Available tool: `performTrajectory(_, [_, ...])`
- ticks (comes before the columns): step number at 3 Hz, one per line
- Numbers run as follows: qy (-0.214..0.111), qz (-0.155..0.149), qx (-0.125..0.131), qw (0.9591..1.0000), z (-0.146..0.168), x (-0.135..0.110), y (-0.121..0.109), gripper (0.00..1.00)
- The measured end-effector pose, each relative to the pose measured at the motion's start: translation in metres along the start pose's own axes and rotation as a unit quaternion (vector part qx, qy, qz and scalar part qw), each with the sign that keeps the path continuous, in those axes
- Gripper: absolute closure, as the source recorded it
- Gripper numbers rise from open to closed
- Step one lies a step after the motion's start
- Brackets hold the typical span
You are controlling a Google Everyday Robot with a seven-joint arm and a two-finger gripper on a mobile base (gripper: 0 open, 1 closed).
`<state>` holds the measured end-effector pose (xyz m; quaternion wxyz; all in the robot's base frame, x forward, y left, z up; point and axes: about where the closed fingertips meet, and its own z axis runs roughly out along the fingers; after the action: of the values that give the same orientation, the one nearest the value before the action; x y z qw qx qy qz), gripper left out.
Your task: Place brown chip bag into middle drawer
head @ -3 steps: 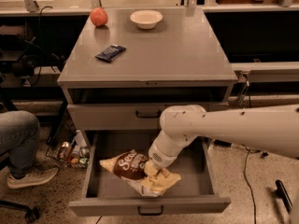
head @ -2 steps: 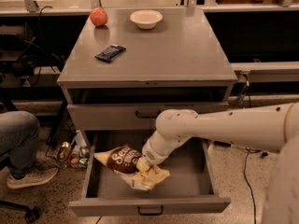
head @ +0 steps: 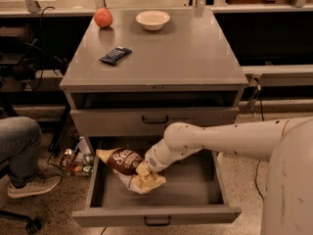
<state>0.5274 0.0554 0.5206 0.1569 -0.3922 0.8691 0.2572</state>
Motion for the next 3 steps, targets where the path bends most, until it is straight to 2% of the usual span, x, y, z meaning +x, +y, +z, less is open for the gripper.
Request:
performTrajectory(1, [-0.011,-0.001,-0.006,0.9999,0.011,-0.001,-0.001,0.3])
performTrajectory(2, [-0.019,0.001,-0.003,0.9998,0.006,0.005,-0.01,0.06])
performTrajectory(3, [-0.035,0.008,0.025,0.999,-0.031,0.021,-0.034,0.0])
